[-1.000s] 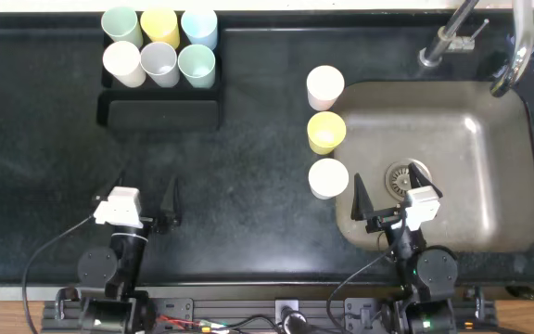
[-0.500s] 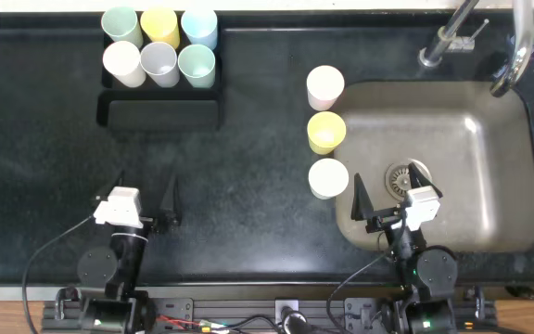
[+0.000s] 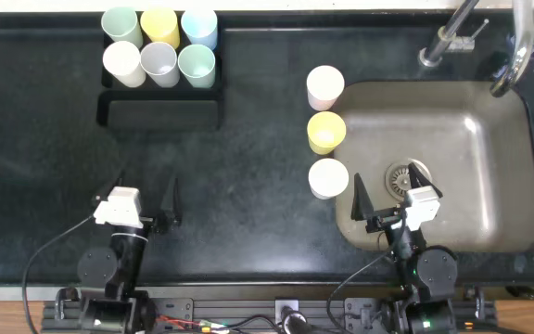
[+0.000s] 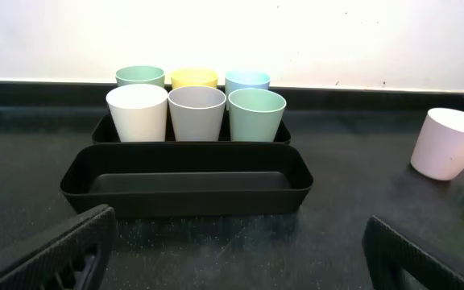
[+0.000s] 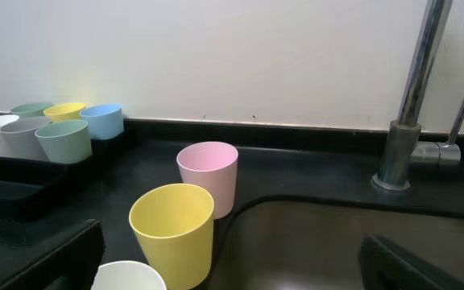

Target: Store Cups

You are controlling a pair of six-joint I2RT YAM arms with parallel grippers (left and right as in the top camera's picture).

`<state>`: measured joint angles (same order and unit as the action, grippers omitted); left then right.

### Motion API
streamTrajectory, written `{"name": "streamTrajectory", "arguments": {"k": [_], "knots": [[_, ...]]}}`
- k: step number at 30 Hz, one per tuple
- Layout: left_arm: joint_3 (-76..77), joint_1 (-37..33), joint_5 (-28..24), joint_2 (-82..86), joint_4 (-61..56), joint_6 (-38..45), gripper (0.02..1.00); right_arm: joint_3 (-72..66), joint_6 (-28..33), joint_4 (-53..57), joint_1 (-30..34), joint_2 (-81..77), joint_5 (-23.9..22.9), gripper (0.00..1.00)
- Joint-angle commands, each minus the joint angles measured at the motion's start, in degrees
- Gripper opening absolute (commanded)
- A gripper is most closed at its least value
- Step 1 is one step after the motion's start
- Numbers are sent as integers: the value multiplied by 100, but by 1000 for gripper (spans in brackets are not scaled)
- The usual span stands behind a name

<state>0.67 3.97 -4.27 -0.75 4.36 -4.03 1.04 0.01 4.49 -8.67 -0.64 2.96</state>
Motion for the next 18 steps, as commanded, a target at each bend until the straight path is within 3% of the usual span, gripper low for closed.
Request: {"name": "streamTrajectory", "arguments": {"k": [1, 18], "knots": [[-22, -48, -13, 59, 4, 105, 1000, -76, -2, -26, -31, 44, -2, 998], [-22, 68, 168, 59, -26, 96, 1000, -76, -2, -26, -31, 44, -2, 998]]}}
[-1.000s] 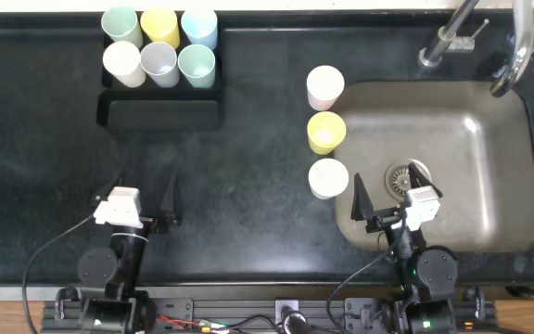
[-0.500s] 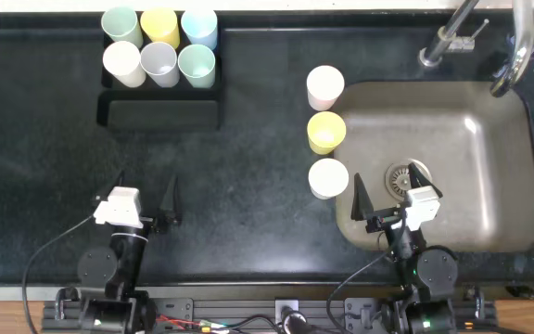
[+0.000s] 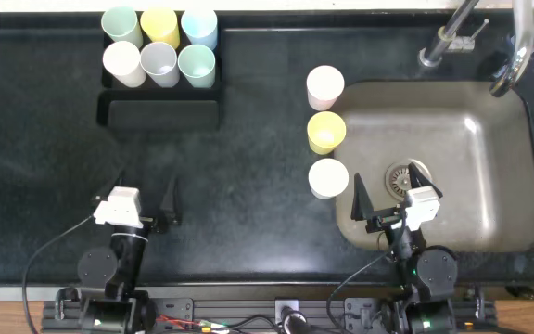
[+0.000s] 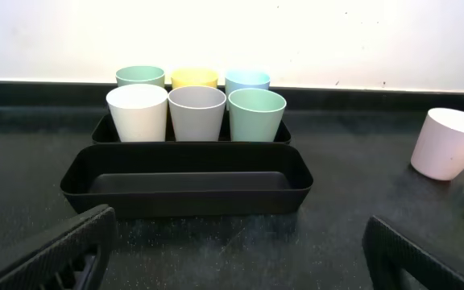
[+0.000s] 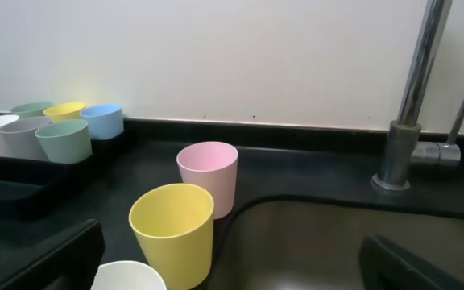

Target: Store Cups

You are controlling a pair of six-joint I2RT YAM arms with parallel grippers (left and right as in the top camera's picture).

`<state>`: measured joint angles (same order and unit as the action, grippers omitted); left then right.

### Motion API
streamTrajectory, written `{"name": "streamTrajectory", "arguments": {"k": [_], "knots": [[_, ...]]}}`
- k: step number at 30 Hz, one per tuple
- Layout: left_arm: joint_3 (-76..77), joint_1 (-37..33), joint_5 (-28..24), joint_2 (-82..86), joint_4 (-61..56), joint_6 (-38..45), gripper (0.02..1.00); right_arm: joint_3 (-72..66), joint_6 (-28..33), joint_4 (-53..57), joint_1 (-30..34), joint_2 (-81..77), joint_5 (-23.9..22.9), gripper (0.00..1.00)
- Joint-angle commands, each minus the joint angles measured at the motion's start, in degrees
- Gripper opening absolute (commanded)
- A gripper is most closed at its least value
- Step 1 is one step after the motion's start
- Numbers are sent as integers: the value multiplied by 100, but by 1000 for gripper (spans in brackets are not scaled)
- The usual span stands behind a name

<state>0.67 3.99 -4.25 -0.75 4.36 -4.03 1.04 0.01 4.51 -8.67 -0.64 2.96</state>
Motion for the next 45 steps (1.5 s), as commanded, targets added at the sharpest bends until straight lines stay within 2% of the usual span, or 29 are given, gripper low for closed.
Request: {"name": "streamTrajectory", "arguments": {"k": [1, 5, 9, 12, 15, 22, 28, 32, 38, 45], "knots": [[-20, 70, 186, 57, -94, 7, 1000, -76, 0, -28, -33, 44, 0, 998], [26, -74, 264, -597, -1010, -605, 1000, -76, -2, -28, -31, 44, -2, 996], [564, -205, 138, -2070, -2011, -870, 1000, -76, -2, -28, -33, 44, -2, 998], [1416, -175, -98, -3189, -1976, -868, 1000, -76, -2, -28, -31, 44, -2, 996], [2625, 42, -321, -4146, -1198, -820, 1000, -76, -2, -28, -33, 44, 0, 998], [5685, 892, -138, -5984, 1270, -667, 1000, -76, -2, -28, -31, 44, 0, 998], [8063, 1681, 337, -7635, 2949, -1320, 1000, -76, -2, -28, -33, 44, 0, 998], [9425, 2109, 767, -8727, 3969, -2262, 1000, -76, 0, -28, -33, 44, 0, 998], [10920, 2684, 868, -10181, 4907, -2573, 998, -76, -2, -28, -31, 44, 0, 998], [11648, 3073, 990, -11208, 5455, -2955, 998, -76, -2, -28, -31, 44, 0, 998]]}}
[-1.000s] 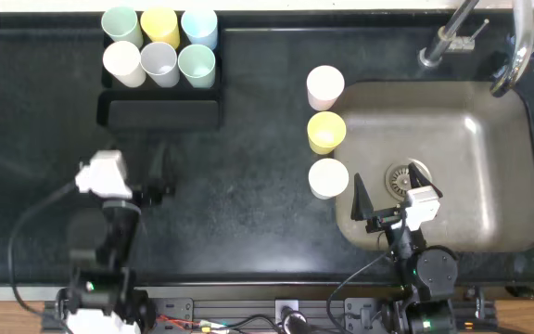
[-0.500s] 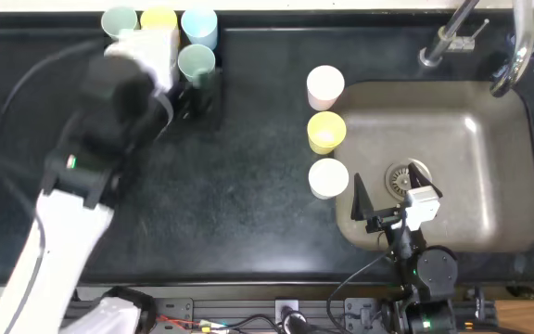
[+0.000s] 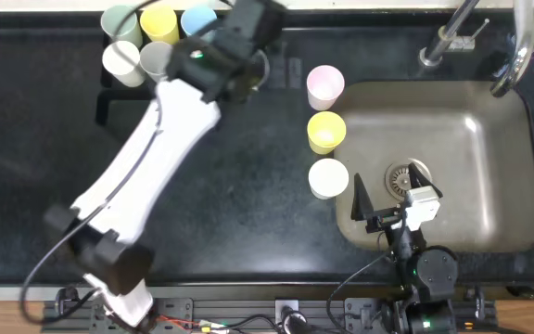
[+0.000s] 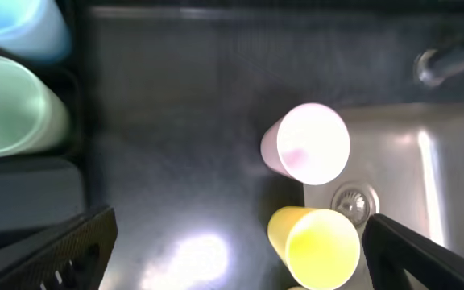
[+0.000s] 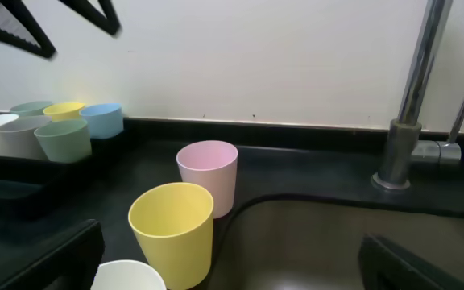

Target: Store Cups

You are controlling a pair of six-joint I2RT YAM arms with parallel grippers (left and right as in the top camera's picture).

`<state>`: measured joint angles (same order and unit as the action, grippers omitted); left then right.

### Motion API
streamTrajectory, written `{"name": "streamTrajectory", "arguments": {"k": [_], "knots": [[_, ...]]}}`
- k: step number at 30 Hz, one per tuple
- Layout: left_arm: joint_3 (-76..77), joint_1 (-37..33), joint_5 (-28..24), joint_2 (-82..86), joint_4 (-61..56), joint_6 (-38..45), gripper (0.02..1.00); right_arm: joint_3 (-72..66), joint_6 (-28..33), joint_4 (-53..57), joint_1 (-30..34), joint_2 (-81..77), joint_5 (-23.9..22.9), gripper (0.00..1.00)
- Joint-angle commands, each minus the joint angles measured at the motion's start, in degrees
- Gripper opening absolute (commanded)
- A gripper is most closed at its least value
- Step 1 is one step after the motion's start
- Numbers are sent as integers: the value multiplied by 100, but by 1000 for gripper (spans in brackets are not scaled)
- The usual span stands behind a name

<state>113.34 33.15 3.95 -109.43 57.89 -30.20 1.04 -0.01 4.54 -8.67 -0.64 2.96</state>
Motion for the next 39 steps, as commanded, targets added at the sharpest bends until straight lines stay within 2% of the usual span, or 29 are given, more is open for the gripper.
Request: {"name": "streamTrajectory", "arguments": {"k": [1, 9, 15, 28, 39], "knots": [[424, 205, 170, -450, 118, -339, 998, -76, 0, -31, -33, 44, -2, 998], [494, 385, 212, -1154, 28, -483, 998, -76, 0, -31, -31, 44, 0, 998], [706, 400, 713, -1720, -144, -481, 998, -76, 0, -31, -33, 44, 0, 998], [1425, 411, 728, -2433, -254, -439, 998, -76, 0, -31, -33, 44, 0, 998], [1427, 411, 684, -2702, -334, -435, 871, -76, 0, -31, -33, 44, -2, 998]]}}
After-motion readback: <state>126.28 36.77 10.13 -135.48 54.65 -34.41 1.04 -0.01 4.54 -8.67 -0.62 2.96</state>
